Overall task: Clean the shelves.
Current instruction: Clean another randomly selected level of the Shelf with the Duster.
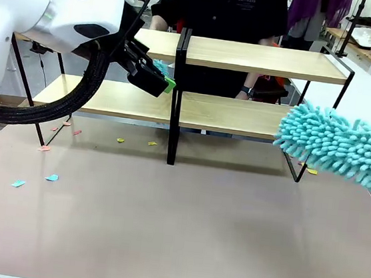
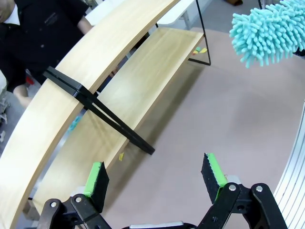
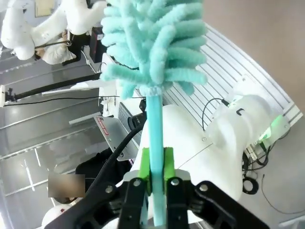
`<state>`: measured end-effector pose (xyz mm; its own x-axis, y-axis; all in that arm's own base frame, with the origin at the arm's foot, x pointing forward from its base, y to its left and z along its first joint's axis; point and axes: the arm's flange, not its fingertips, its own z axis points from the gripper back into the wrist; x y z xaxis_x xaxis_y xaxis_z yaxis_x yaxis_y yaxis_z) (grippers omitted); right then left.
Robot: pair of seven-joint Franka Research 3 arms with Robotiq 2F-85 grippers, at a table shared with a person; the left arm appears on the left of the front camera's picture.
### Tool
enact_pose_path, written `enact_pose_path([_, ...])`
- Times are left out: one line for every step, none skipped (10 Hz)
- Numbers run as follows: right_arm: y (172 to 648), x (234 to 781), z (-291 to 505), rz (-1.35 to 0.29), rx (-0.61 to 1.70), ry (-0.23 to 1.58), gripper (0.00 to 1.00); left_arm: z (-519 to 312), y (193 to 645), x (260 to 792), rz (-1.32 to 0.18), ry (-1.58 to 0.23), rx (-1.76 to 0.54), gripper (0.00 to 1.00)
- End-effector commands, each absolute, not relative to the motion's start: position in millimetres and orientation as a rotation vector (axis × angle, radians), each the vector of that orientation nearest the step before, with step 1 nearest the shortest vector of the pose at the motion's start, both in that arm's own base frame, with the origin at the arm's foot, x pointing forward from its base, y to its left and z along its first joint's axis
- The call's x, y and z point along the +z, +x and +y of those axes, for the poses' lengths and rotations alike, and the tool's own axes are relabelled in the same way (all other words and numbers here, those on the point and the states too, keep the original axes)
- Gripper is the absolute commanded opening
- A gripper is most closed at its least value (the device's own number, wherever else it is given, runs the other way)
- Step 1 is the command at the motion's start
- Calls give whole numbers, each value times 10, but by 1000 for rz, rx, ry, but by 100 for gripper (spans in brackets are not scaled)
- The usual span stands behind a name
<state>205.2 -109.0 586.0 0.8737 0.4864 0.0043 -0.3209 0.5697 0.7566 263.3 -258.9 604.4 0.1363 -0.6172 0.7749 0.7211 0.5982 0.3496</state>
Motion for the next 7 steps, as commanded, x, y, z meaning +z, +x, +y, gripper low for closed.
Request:
enact_pose_path([2120, 5871, -910, 263, 473, 797, 12, -2569, 2639, 6035, -1052, -116, -977, 100])
enact_pose_path([2120, 5871, -910, 263, 473, 797, 12, -2569, 2639, 6035, -1052, -116, -977, 100])
enact_pose_path([2120, 5871, -910, 263, 473, 797, 12, -2569, 2639, 6035, -1052, -116, -977, 100])
enact_pose_path([2120, 5871, -910, 263, 473, 797, 12, -2569, 2639, 6035, -1052, -116, -977, 100])
enact_pose_path([2120, 5871, -910, 263, 473, 797, 12, -2569, 2639, 6035, -1052, -116, -977, 100])
enact_pose_path([2120, 5871, -910, 263, 473, 797, 12, -2569, 2639, 6035, -1052, -116, -977, 100])
enact_pose_path([2120, 5871, -910, 263, 473, 797, 12, -2569, 2639, 6035, -1052, -116, -977, 100])
